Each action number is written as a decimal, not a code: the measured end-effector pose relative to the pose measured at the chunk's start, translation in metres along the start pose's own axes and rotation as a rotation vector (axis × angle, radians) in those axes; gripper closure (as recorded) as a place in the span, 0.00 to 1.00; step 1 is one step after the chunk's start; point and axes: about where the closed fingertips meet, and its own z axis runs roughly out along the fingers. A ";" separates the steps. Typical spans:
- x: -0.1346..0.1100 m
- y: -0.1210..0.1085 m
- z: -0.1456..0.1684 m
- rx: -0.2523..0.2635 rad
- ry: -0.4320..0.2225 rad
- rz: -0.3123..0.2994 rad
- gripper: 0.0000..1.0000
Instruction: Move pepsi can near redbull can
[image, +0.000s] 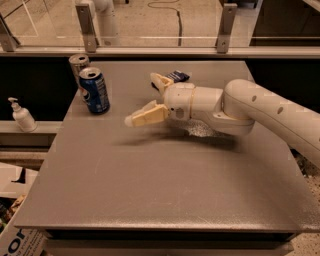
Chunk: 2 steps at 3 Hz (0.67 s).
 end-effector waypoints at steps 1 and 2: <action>0.000 0.000 0.000 0.000 0.000 0.000 0.00; 0.000 0.022 -0.007 -0.031 -0.008 0.013 0.00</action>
Offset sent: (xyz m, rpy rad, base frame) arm 0.0018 0.0174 0.0062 0.0184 -0.0110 0.0336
